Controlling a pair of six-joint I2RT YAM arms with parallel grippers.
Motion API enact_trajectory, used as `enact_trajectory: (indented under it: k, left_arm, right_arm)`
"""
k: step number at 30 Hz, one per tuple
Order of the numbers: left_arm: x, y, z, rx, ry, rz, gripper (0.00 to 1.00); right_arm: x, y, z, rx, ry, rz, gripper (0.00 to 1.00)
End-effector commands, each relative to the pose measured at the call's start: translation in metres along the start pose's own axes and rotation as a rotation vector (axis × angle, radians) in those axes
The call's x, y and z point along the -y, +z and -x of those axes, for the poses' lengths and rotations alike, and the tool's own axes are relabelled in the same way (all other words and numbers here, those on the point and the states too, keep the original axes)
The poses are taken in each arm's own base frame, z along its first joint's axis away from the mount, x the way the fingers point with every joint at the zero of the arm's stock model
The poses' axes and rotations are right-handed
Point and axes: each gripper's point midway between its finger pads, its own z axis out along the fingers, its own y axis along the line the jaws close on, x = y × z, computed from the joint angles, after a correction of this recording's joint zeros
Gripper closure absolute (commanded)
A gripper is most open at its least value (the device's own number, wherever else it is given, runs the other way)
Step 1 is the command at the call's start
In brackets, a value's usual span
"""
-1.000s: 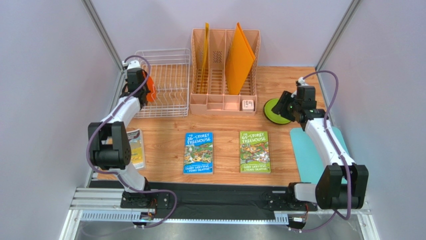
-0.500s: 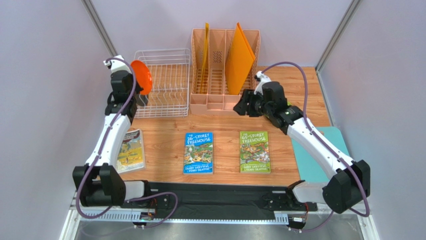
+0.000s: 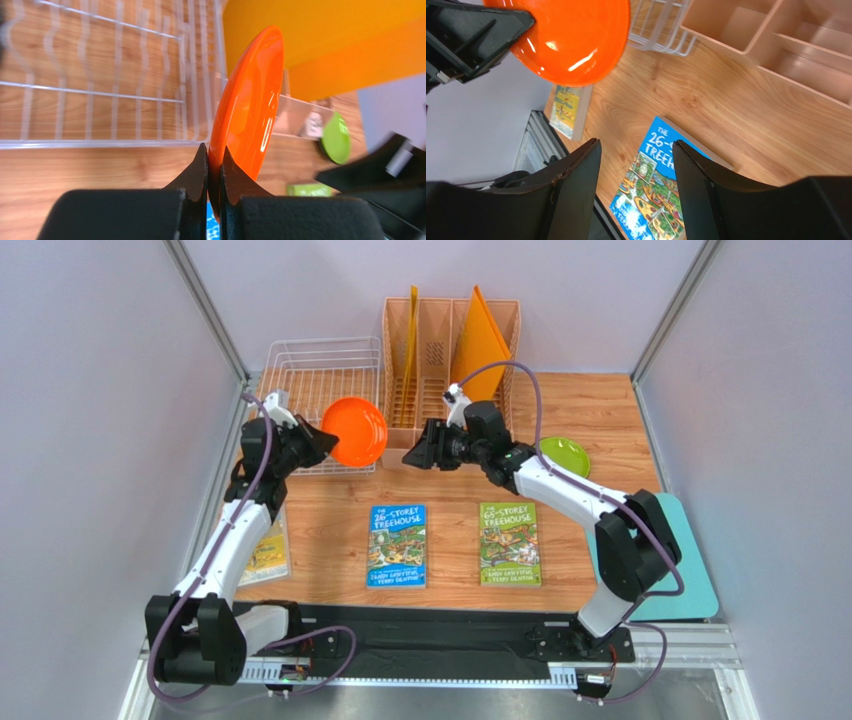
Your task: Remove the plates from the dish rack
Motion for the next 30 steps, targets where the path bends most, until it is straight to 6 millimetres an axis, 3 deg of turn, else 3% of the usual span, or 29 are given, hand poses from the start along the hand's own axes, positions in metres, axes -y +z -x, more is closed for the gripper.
enact_trajectory:
  k: [1,7,12,15,17,19,20,22,23,24,25,27,28,29,30]
  left_arm:
    - [0.059,-0.016,0.008,0.024,-0.044,-0.254,1.00]
    - [0.066,-0.018,-0.007,-0.001,-0.050,-0.285,1.00]
    - [0.074,-0.017,-0.015,-0.021,-0.061,-0.321,1.00]
    - [0.076,-0.017,-0.022,-0.034,-0.068,-0.337,1.00]
    - [0.076,-0.017,-0.022,-0.035,-0.066,-0.338,1.00]
    - [0.073,-0.016,-0.022,-0.031,-0.054,-0.320,1.00]
    - [0.071,-0.016,-0.021,-0.025,-0.047,-0.310,0.98]
    - [0.067,-0.016,-0.018,-0.014,-0.021,-0.282,0.78]
    - [0.065,-0.016,-0.016,-0.007,-0.012,-0.267,0.53]
    - [0.061,-0.017,-0.016,-0.009,0.004,-0.241,0.46]
    - [0.058,-0.017,-0.009,0.018,0.019,-0.216,0.30]
    - [0.049,-0.019,0.000,0.051,0.058,-0.150,0.22]
    - [0.045,-0.020,0.004,0.064,0.072,-0.121,0.13]
    - [0.039,-0.023,0.005,0.065,0.103,-0.083,0.09]
    - [0.033,-0.024,0.015,0.098,0.120,-0.034,0.08]
  right_arm:
    - [-0.046,0.014,0.034,0.085,-0.021,0.201,0.40]
    - [-0.060,0.031,0.040,0.081,-0.003,0.313,0.40]
    - [-0.059,0.048,0.038,0.062,0.026,0.373,0.41]
    - [-0.058,0.051,0.036,0.059,0.029,0.394,0.49]
    - [-0.053,0.051,0.035,0.055,0.031,0.382,0.83]
    - [-0.050,0.045,0.036,0.067,0.030,0.364,1.00]
    - [-0.044,0.041,0.038,0.076,0.029,0.339,1.00]
    - [-0.033,0.027,0.049,0.135,0.023,0.251,1.00]
    - [-0.013,0.022,0.042,0.116,0.010,0.169,1.00]
    - [-0.004,0.016,0.043,0.128,0.007,0.116,1.00]
    - [0.002,0.000,0.057,0.187,-0.004,0.047,1.00]
    - [0.041,-0.021,0.054,0.200,0.017,-0.100,1.00]
    - [0.040,-0.043,0.065,0.249,0.013,-0.122,1.00]
    - [0.069,-0.060,0.056,0.243,0.052,-0.205,1.00]
    - [0.082,-0.075,0.060,0.277,0.061,-0.258,1.00]
